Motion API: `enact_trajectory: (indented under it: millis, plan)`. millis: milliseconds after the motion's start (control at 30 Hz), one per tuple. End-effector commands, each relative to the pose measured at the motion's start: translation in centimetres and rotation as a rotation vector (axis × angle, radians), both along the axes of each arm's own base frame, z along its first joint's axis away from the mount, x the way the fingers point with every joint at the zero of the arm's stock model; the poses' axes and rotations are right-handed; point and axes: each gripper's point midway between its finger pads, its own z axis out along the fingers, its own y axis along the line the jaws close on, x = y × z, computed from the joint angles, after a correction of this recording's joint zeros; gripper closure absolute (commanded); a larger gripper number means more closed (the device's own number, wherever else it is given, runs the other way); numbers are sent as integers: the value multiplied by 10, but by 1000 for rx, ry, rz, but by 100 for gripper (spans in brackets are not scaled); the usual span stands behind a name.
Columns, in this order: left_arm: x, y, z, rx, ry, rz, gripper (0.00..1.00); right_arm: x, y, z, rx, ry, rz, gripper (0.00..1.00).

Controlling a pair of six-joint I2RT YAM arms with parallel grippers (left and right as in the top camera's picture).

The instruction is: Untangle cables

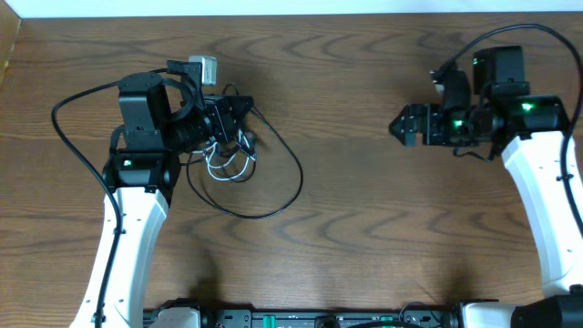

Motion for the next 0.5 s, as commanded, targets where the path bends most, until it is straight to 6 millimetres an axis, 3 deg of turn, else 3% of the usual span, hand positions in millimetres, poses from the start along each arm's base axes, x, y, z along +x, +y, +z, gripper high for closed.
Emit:
enact_trajectory:
  millis: [0,33,100,233,300,367,433,467]
  plan:
    - [-10,-14,13,-55,-8,-62,92,-4,23,15,33,-46,78,4]
    - [-11,-18,16,-69,-13,-75,93,-5,28,15,40,-49,93,7]
    - [-14,-27,27,-104,-39,-119,92,-7,40,15,54,-59,139,1]
    - [-22,-52,68,-233,-116,-212,92,-13,68,18,70,-117,296,4]
    - [-24,-58,81,-271,-138,-235,92,-12,74,18,75,-128,316,15]
    - [-28,-64,99,-324,-167,-267,92,-13,81,16,76,-131,340,41]
    - [-29,-65,110,-354,-181,-277,93,-16,89,13,80,-129,362,59]
    - [-30,-65,115,-367,-191,-282,92,-17,92,13,81,-132,374,63]
